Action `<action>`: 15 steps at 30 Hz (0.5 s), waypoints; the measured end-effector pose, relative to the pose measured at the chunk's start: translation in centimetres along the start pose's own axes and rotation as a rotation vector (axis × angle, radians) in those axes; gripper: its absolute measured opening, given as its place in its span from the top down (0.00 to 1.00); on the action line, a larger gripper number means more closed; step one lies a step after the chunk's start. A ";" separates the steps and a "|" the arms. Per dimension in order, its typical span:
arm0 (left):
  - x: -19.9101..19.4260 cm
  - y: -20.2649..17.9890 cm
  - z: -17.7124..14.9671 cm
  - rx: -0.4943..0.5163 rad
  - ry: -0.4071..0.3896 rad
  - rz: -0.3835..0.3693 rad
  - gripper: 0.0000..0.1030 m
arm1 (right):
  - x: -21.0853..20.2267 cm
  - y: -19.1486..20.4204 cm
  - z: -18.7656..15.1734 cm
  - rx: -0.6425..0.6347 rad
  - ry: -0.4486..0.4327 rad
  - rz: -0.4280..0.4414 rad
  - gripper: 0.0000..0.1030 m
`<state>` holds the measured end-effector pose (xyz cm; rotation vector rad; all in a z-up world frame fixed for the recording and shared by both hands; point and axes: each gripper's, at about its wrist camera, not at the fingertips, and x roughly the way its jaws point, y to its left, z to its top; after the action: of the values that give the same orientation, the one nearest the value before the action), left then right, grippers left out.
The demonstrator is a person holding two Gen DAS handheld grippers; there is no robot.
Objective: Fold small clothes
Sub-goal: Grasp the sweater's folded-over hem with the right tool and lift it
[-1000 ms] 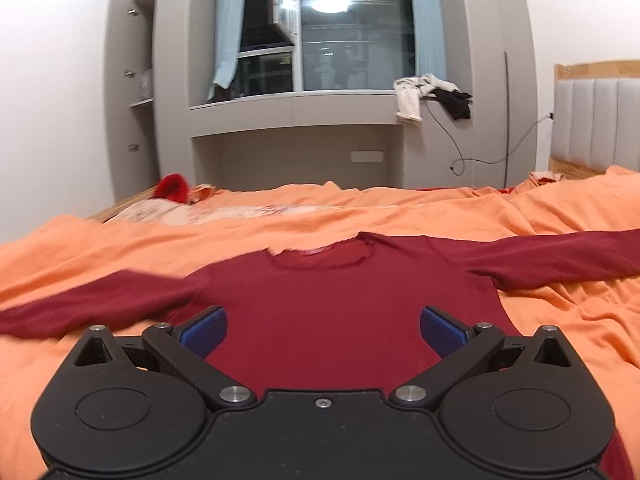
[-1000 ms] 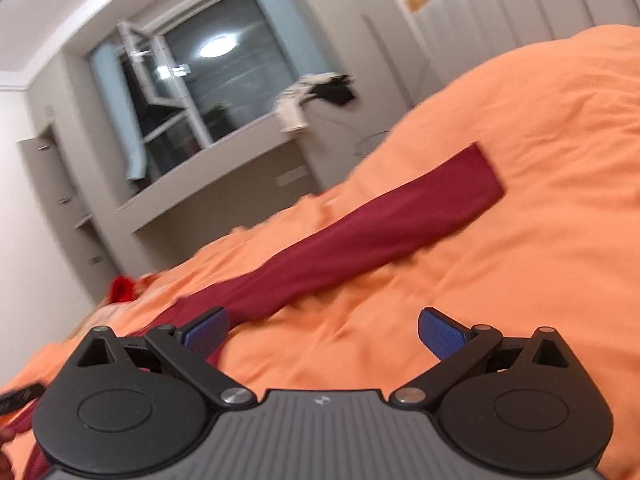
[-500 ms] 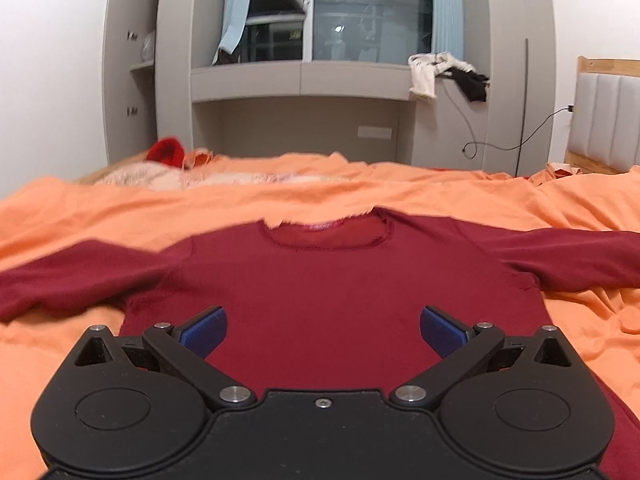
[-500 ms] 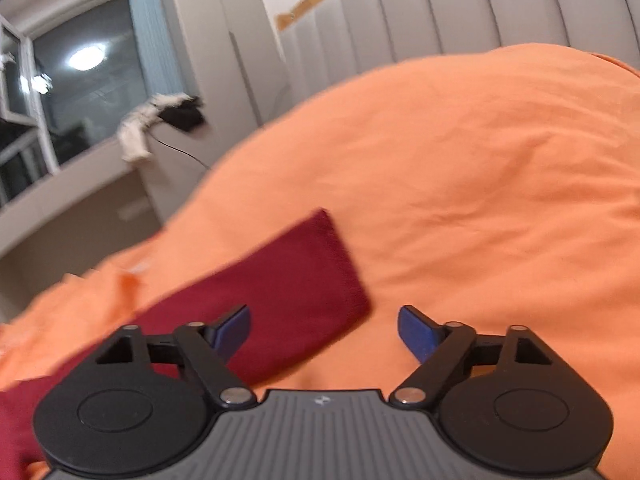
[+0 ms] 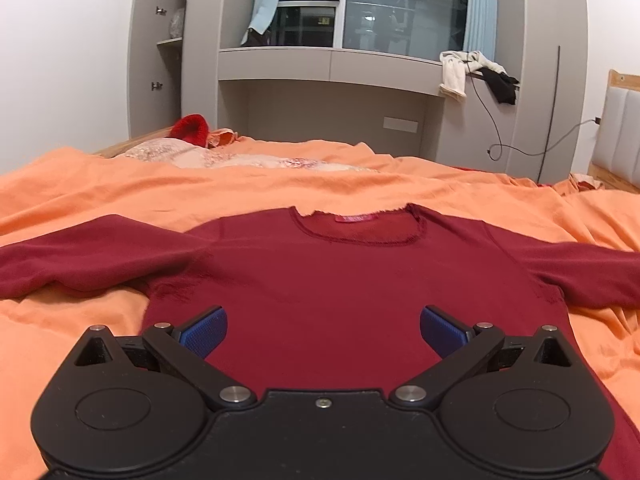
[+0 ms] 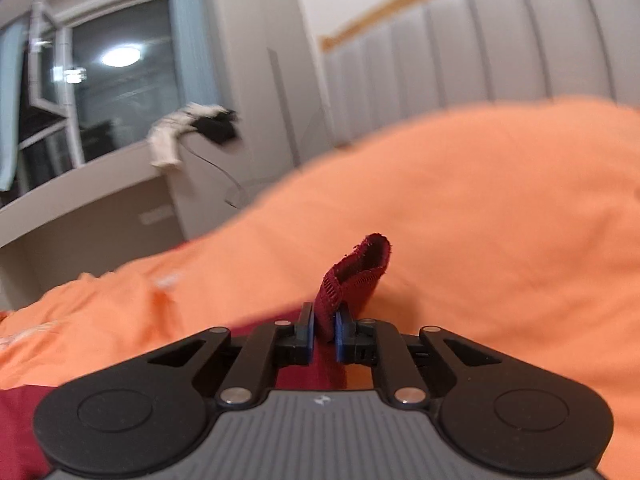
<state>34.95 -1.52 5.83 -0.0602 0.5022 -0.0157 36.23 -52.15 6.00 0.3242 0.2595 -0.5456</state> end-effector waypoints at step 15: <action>-1.4 7.4 2.3 -0.192 -0.040 0.129 0.00 | -14.2 24.1 1.3 -0.450 -0.158 0.608 0.90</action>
<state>34.84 6.01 8.10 -0.2157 0.4654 0.1600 37.80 -26.61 17.36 -0.0848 0.1133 0.0946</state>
